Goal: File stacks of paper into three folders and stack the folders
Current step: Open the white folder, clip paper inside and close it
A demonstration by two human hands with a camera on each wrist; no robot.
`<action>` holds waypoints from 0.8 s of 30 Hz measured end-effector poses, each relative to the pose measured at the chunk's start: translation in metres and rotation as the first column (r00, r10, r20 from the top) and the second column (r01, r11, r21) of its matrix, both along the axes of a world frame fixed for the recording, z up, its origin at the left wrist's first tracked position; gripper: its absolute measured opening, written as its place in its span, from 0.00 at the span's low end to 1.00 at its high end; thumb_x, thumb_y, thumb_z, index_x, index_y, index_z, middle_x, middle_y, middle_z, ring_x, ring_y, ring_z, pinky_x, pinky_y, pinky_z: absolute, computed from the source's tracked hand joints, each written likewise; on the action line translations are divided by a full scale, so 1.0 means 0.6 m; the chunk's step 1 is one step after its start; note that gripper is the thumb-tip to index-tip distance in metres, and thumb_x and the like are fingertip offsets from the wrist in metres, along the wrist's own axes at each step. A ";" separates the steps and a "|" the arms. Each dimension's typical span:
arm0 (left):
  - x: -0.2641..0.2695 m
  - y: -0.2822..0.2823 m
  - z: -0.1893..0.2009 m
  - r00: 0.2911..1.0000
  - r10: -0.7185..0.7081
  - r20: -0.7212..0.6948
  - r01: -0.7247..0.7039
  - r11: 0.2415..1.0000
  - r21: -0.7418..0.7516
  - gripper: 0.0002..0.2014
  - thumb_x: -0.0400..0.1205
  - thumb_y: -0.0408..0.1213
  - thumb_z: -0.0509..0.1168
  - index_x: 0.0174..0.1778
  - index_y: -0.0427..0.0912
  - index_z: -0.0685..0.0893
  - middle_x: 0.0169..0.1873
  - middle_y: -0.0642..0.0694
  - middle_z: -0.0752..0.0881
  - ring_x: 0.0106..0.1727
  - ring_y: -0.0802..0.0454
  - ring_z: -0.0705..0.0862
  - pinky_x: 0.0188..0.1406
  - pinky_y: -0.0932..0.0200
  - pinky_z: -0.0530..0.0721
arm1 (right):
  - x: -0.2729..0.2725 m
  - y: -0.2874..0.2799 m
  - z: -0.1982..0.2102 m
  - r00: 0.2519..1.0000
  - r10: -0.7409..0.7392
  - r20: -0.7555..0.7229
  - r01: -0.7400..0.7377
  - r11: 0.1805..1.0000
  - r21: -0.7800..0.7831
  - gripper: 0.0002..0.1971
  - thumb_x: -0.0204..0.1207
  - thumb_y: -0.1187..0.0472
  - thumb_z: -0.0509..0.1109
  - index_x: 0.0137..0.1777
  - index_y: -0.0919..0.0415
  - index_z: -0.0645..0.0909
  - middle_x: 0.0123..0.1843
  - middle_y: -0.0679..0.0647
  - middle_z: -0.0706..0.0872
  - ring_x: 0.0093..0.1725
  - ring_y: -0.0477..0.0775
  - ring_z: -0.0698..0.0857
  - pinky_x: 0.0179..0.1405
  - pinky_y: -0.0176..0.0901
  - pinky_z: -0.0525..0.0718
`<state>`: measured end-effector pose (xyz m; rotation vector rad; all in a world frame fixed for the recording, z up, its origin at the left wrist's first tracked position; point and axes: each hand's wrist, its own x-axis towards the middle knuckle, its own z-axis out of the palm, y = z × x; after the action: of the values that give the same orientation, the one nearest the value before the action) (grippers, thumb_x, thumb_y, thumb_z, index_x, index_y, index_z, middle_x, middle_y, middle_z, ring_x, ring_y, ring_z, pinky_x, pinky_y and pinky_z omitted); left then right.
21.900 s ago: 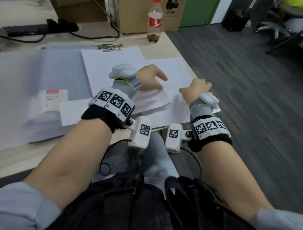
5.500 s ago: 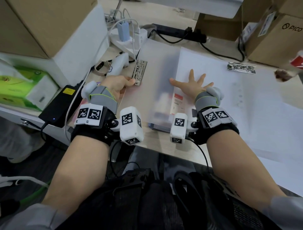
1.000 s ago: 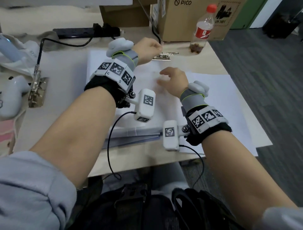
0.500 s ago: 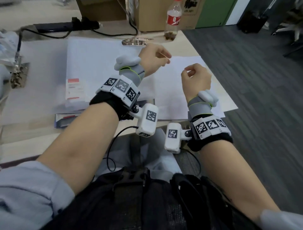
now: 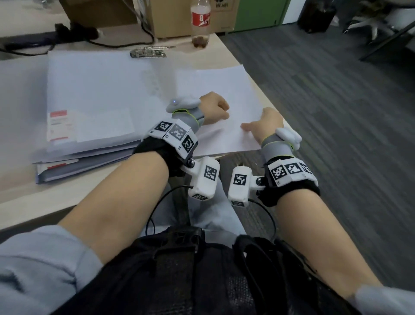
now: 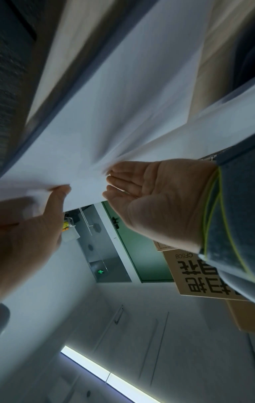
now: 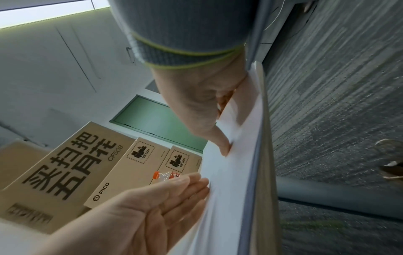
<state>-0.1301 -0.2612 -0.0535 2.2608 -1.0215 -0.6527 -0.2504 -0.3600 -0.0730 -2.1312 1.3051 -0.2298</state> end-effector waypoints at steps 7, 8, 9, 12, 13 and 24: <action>0.004 -0.012 -0.004 0.951 0.118 -0.284 -0.164 0.976 -0.141 0.13 0.83 0.43 0.63 0.48 0.36 0.86 0.39 0.44 0.84 0.37 0.52 0.80 0.42 0.58 0.85 | 0.005 -0.006 0.035 0.934 0.078 0.348 -0.066 0.997 -0.048 0.12 0.71 0.61 0.69 0.53 0.57 0.89 0.47 0.51 0.90 0.53 0.53 0.87 0.54 0.44 0.83; 0.002 -0.017 -0.002 0.927 0.119 -0.356 -0.189 0.967 -0.169 0.15 0.83 0.46 0.63 0.50 0.35 0.85 0.41 0.44 0.85 0.37 0.53 0.81 0.37 0.63 0.84 | 0.007 -0.006 0.037 0.914 0.100 0.393 -0.098 0.995 -0.025 0.10 0.71 0.58 0.70 0.49 0.58 0.90 0.39 0.48 0.89 0.47 0.49 0.86 0.50 0.43 0.83; 0.000 -0.017 -0.001 0.904 0.119 -0.410 -0.214 0.958 -0.193 0.18 0.83 0.48 0.63 0.52 0.35 0.86 0.44 0.44 0.86 0.38 0.53 0.82 0.35 0.66 0.84 | 0.010 -0.001 0.038 0.894 0.122 0.432 -0.135 0.991 -0.003 0.10 0.71 0.55 0.71 0.47 0.58 0.91 0.34 0.47 0.88 0.43 0.46 0.85 0.47 0.43 0.84; -0.002 -0.020 0.000 0.873 0.088 -0.480 -0.227 0.944 -0.240 0.15 0.82 0.49 0.65 0.44 0.40 0.87 0.41 0.47 0.88 0.40 0.52 0.83 0.37 0.67 0.85 | 0.014 0.002 0.026 0.860 0.114 0.498 -0.164 0.985 0.058 0.13 0.69 0.52 0.74 0.47 0.59 0.91 0.42 0.52 0.92 0.47 0.47 0.89 0.52 0.51 0.88; -0.002 -0.019 -0.001 0.873 0.082 -0.480 -0.224 0.943 -0.247 0.12 0.81 0.47 0.66 0.40 0.42 0.87 0.39 0.47 0.88 0.40 0.52 0.83 0.37 0.66 0.85 | 0.015 0.001 0.021 0.859 0.101 0.502 -0.158 0.985 0.073 0.13 0.67 0.52 0.75 0.47 0.59 0.91 0.44 0.53 0.92 0.49 0.49 0.90 0.53 0.54 0.88; 0.003 -0.021 -0.017 0.839 0.067 -0.539 -0.248 0.930 -0.271 0.13 0.76 0.37 0.73 0.49 0.30 0.88 0.49 0.30 0.88 0.46 0.48 0.87 0.58 0.50 0.87 | 0.013 0.005 0.006 0.848 0.042 0.528 -0.159 0.971 0.178 0.14 0.64 0.58 0.81 0.50 0.58 0.90 0.46 0.53 0.90 0.50 0.51 0.90 0.50 0.56 0.89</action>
<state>-0.1282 -0.2738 -0.0639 1.7069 -0.6054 -0.8857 -0.2424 -0.3572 -0.0696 -1.7719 0.8502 -0.5547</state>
